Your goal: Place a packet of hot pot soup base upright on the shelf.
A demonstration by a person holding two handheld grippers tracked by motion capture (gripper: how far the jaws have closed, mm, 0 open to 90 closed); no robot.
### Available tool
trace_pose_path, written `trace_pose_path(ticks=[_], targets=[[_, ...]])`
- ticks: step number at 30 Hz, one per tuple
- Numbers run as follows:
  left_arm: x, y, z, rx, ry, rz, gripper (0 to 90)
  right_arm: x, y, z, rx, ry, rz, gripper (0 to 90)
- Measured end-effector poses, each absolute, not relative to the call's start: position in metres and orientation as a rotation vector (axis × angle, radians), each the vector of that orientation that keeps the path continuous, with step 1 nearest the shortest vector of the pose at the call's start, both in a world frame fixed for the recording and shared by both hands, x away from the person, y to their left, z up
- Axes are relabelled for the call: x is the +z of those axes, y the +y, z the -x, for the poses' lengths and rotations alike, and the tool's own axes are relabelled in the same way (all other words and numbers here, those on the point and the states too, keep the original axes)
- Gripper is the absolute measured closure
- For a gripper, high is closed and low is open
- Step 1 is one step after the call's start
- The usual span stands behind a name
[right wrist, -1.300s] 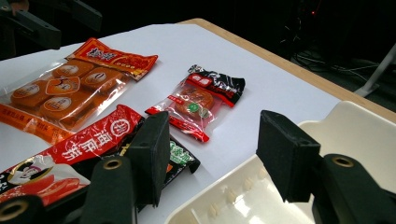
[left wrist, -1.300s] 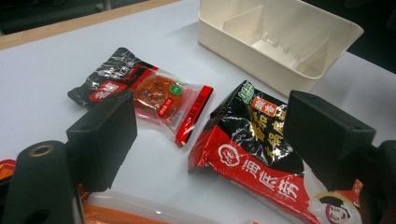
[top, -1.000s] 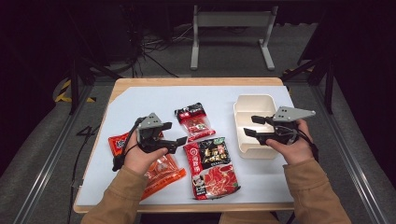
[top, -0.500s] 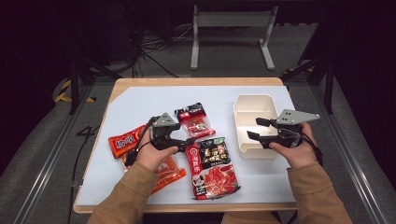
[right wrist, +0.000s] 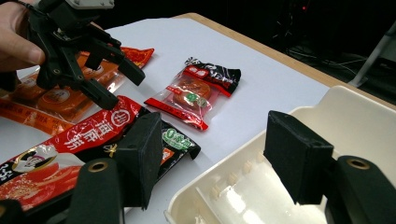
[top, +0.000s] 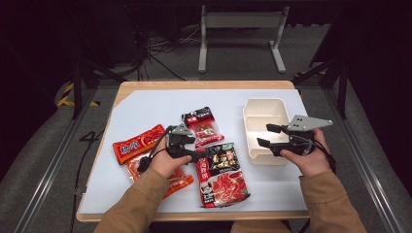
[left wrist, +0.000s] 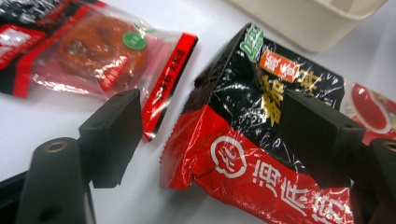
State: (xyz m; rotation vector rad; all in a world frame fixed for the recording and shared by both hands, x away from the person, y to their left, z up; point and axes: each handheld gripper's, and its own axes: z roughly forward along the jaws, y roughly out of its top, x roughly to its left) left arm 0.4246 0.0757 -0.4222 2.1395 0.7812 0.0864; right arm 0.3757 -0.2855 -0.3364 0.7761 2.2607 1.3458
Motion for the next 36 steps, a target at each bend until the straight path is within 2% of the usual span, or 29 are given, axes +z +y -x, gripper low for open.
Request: trace_pose_path(ticks=[16,26,33,36], targets=[[-0.436,0.072,-0.430,-0.003,0.808,-2.221,31.7,-0.338,-0.283,-0.375,1.335,2.324,-0.781,46.8],[-0.439,0.073,-0.432,-0.071,0.850,-2.234,39.4,-0.338,-0.280,-0.373,1.348,2.343,-0.796,47.3],[-0.439,0.073,-0.431,-0.108,0.864,-2.236,49.8,-0.339,-0.278,-0.373,1.348,2.348,-0.790,47.5],[-0.439,0.073,-0.430,-0.115,0.865,-2.245,59.0,-0.339,-0.278,-0.373,1.342,2.352,-0.789,47.8]])
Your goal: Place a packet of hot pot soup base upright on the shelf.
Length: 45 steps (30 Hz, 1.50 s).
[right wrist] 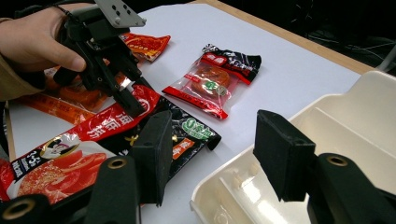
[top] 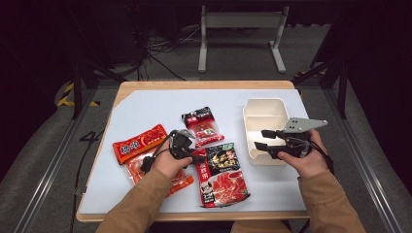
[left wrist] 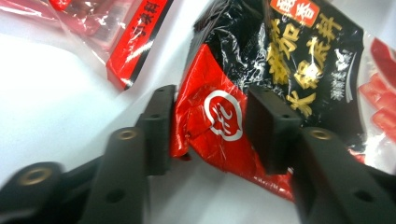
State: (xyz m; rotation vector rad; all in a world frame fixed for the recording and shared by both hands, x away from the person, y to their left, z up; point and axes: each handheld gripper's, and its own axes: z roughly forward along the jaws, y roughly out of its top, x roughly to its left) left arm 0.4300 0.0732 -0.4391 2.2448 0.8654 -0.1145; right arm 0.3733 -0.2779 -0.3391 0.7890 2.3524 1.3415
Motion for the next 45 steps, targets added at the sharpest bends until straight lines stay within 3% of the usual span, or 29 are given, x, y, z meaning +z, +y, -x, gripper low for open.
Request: trace_pose_path(ticks=[8,14,28,45], targets=[[-0.438,0.078,-0.429,-0.142,0.898,-2.200,77.1,-0.340,-0.275,-0.373,1.327,2.367,-0.778,48.2],[-0.430,0.080,-0.424,-0.113,0.902,-2.177,81.9,-0.341,-0.275,-0.373,1.314,2.368,-0.764,48.8],[-0.404,0.080,-0.407,-0.043,0.836,-2.067,84.0,-0.336,-0.275,-0.370,1.338,2.343,-0.750,49.7],[-0.351,0.079,-0.374,0.154,0.655,-1.977,84.4,-0.323,-0.273,-0.360,1.408,2.330,-0.749,48.6]])
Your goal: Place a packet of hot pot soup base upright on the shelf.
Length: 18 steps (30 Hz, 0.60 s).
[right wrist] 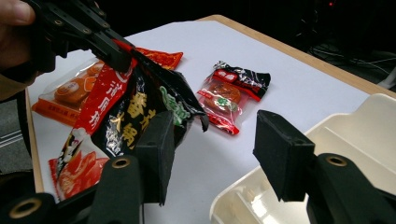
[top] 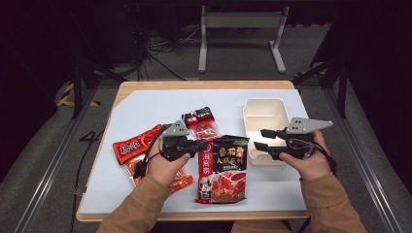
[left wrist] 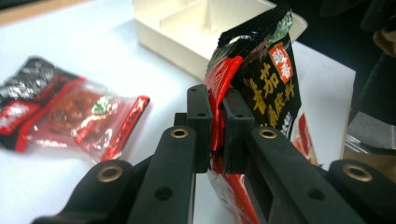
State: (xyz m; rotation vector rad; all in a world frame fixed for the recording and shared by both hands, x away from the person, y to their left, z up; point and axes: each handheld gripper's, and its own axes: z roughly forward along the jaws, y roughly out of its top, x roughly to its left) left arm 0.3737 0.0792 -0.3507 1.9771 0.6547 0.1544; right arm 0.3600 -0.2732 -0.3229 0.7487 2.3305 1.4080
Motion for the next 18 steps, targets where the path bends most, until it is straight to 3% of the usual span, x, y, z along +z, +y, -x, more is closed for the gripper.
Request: trace_pose_path(ticks=[18], targets=[[-0.322,0.084,-0.351,0.354,0.557,-1.886,84.7,-0.314,-0.262,-0.351,1.455,2.344,-0.731,45.5]])
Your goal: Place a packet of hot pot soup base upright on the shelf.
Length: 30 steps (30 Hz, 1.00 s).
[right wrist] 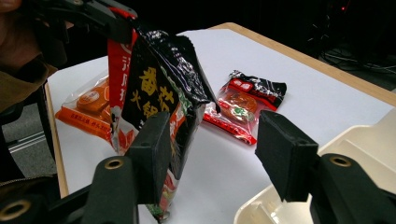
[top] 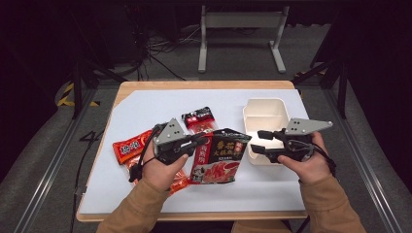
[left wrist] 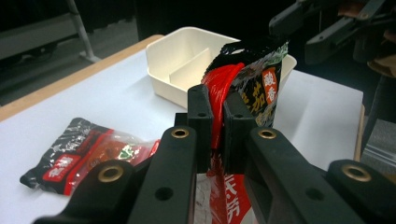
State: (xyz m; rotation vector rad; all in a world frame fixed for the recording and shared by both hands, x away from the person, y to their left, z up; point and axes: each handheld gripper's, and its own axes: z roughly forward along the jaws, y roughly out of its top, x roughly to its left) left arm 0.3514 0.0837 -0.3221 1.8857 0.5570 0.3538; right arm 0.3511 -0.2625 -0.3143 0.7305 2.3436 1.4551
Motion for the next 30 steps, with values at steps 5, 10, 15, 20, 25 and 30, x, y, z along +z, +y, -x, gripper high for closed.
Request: trace_pose_path(ticks=[5,10,15,20,25,30], targets=[[-0.320,0.085,-0.351,0.350,0.544,-1.859,85.1,-0.316,-0.256,-0.354,1.489,2.372,-0.728,45.5],[-0.318,0.086,-0.351,0.361,0.544,-1.836,85.1,-0.316,-0.248,-0.357,1.507,2.388,-0.717,44.7],[-0.316,0.087,-0.349,0.372,0.543,-1.824,85.0,-0.317,-0.241,-0.366,1.547,2.409,-0.721,45.7],[-0.316,0.088,-0.349,0.364,0.539,-1.807,85.1,-0.317,-0.234,-0.374,1.569,2.441,-0.730,48.9],[-0.317,0.088,-0.348,0.363,0.539,-1.795,85.1,-0.314,-0.225,-0.379,1.548,2.464,-0.702,50.7],[-0.317,0.087,-0.347,0.365,0.538,-1.795,85.0,-0.313,-0.219,-0.381,1.533,2.477,-0.684,54.3]])
